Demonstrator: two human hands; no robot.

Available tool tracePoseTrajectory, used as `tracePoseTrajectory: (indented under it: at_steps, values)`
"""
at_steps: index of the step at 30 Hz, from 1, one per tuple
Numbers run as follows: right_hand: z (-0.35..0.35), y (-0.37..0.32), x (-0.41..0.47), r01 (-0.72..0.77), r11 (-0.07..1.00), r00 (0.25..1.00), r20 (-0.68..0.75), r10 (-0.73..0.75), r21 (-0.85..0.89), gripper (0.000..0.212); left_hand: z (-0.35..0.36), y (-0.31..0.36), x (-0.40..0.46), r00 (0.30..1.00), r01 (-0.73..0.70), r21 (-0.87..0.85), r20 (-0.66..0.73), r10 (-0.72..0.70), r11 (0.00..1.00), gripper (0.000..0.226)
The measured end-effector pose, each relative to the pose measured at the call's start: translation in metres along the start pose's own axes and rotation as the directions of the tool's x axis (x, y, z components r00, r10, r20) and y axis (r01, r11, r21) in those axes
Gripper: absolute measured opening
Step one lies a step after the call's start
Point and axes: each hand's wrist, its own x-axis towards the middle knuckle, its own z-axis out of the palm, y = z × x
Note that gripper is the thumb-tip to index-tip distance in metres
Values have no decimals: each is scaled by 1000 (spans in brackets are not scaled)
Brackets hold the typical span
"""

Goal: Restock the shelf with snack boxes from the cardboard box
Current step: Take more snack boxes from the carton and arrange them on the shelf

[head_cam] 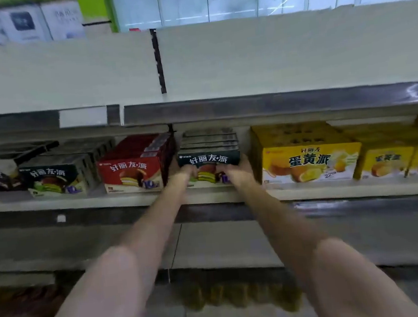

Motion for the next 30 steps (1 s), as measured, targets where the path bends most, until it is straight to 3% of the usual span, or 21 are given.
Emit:
tracePoseTrajectory:
  at_steps: [2,5,8,11,14,16,24,30]
  values:
    - [0,5,9,-26,1000,1000,-3,26,2,70,1,0,0,997,-69,11,-25,69,998,52]
    - [-5,-7,6,-52,999,999,10,52,-4,61,2,4,-2,998,-59,17,-15,59,998,56]
    - [-9,-13,6,-96,994,993,78,93,44,49,3,14,-11,999,-13,70,40,10,997,38]
    - [-9,-12,4,-97,994,990,107,91,56,51,-2,2,7,998,-27,32,-57,29,999,74]
    - [-4,-12,4,-82,996,991,112,78,33,60,-1,10,-5,999,42,68,-25,-40,997,36]
    - [-3,-10,6,-78,996,991,109,73,43,63,1,7,0,998,67,118,-15,-65,991,34]
    - [-6,-10,7,-54,991,995,93,43,124,63,-4,0,10,999,-34,35,-18,34,999,92]
    - [-7,-7,8,-39,991,995,91,28,131,71,-9,-37,67,999,-50,9,-6,50,999,110]
